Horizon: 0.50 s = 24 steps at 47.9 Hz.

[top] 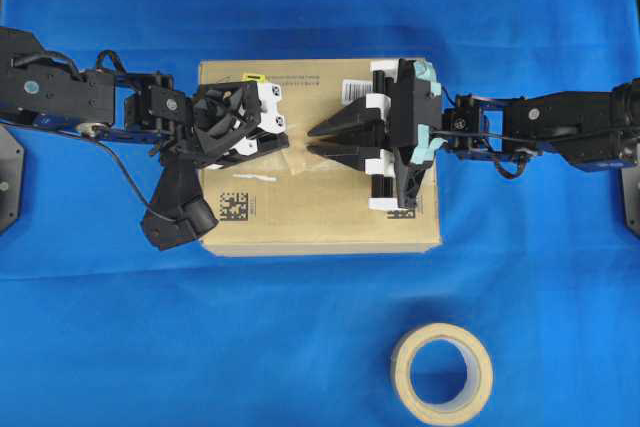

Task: Apply tape along the seams of the closed cardboard box to seal it securely.
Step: 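Press the right gripper down on the tape over the seam, then release the tape with the left gripper and raise it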

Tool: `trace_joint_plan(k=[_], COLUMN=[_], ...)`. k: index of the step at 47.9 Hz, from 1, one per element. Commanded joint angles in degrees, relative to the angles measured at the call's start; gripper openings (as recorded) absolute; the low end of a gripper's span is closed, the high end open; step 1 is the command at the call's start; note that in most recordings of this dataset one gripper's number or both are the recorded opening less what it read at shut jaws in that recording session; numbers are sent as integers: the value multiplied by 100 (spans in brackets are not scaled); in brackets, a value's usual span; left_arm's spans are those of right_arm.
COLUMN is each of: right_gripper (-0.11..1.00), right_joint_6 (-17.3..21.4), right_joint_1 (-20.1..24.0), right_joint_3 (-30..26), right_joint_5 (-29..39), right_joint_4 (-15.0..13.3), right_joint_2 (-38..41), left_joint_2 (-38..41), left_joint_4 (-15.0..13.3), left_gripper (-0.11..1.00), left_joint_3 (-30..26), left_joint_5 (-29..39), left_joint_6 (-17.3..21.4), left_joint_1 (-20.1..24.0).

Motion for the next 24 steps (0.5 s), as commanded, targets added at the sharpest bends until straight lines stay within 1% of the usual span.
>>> trace_joint_plan(k=[1,12,17,18,20,22,24], right_gripper=[26,26,26,26,26,26,26], right_joint_6=[-9,-9,-9,0,0,0,0], right_joint_1=[-18,-9,-9,-18,-18,-18,-9], right_joint_3=[-35,-44,-44,-53,-53,-53,-53], right_joint_5=[-26,-26,-26,-26,-26,-26,-26], right_joint_4=[9,9,9,9,9,9,9], right_joint_2=[-44,-44,-44,-44,-44,-44,-44], left_joint_2=[-18,9,0,0,0,0,-9], left_joint_4=[-9,-9,-9,-9,0,9,18], left_gripper=[0,1,3,5,13,23,36], left_joint_3=[-158,-255,-272,-264,-264,-264,-255], left_joint_5=[-18,-18,-18,-18,0,18,70], left_joint_6=[-9,-26,-26,-26,-18,-9,9], left_joint_1=[0,0,18,18,26,35,35])
